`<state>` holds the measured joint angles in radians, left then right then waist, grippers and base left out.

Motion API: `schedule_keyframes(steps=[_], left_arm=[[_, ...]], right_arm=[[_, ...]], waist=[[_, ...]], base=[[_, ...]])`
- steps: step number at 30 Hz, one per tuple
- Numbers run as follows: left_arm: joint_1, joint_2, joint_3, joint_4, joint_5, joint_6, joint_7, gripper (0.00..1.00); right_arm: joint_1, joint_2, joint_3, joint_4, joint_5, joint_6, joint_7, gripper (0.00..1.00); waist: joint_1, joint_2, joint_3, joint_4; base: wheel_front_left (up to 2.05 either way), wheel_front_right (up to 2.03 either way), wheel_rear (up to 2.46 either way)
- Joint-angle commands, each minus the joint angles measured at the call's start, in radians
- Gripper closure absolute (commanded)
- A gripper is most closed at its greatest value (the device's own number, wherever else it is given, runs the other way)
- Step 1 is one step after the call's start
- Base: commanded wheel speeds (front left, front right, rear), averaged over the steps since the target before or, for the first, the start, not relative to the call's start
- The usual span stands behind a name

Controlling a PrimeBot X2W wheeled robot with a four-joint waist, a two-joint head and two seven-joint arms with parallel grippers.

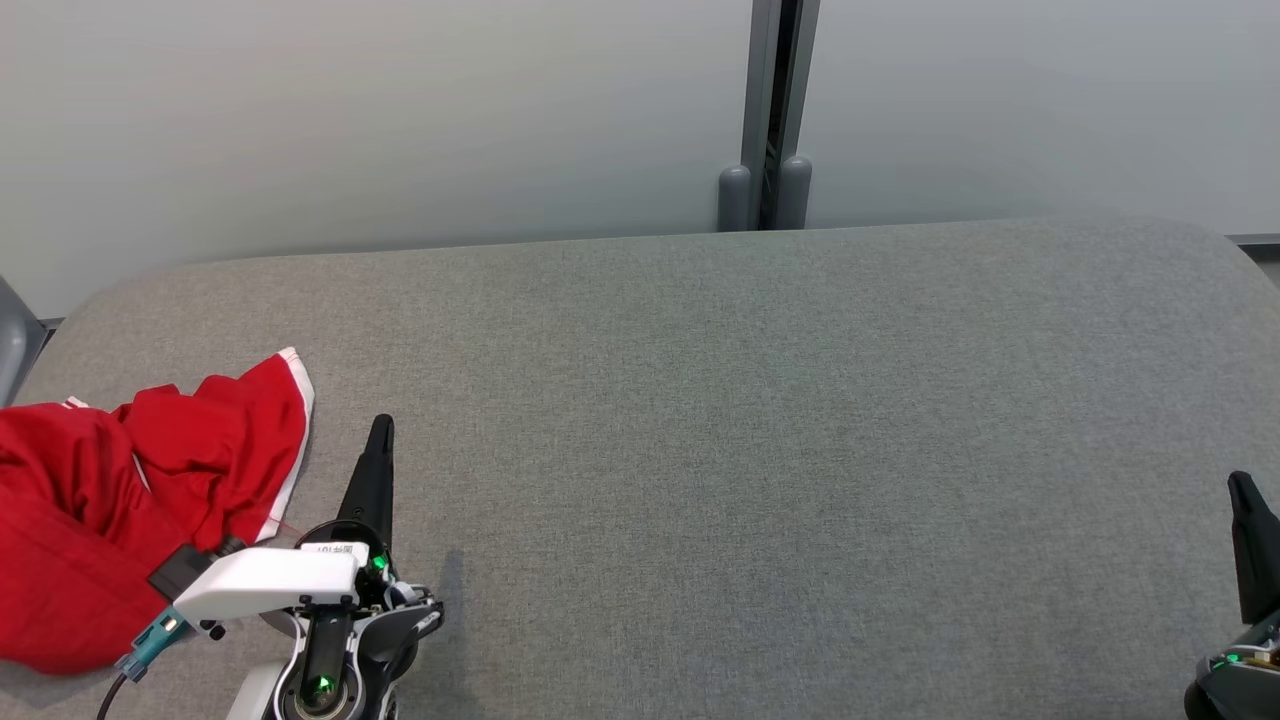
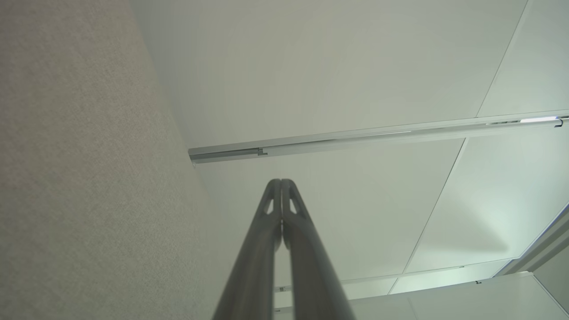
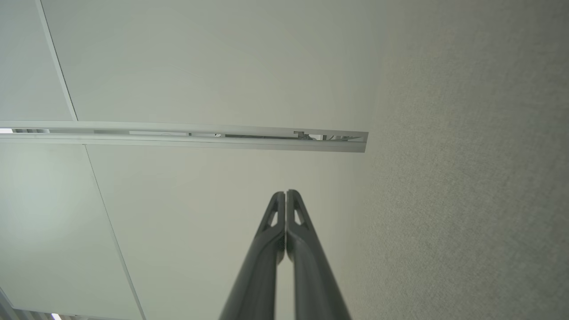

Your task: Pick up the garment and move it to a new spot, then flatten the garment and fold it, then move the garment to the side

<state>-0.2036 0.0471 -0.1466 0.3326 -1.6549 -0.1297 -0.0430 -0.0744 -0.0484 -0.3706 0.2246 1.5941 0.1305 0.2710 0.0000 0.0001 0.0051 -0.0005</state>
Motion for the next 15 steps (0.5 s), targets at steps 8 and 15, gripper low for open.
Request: schedule_keyframes(steps=[8, 15], left_arm=[[-0.011, 0.006, 0.004, -0.001, 0.001, -0.003, 0.003, 1.0], [0.028, -0.004, 0.009, 0.016, 0.001, 0.0, -0.01, 0.0]], right_arm=[[-0.009, -0.003, 0.0, -0.005, 0.003, 0.0, 0.001, 1.0], [0.011, 0.015, 0.02, 0.022, -0.009, 0.0, -0.019, 0.0]], waist=[[0.0, -0.0001, 0.0, 0.0], [0.0, -0.0001, 0.0, 0.0]], base=[[0.0, 0.0, 0.0], [0.0, 0.0, 0.0]])
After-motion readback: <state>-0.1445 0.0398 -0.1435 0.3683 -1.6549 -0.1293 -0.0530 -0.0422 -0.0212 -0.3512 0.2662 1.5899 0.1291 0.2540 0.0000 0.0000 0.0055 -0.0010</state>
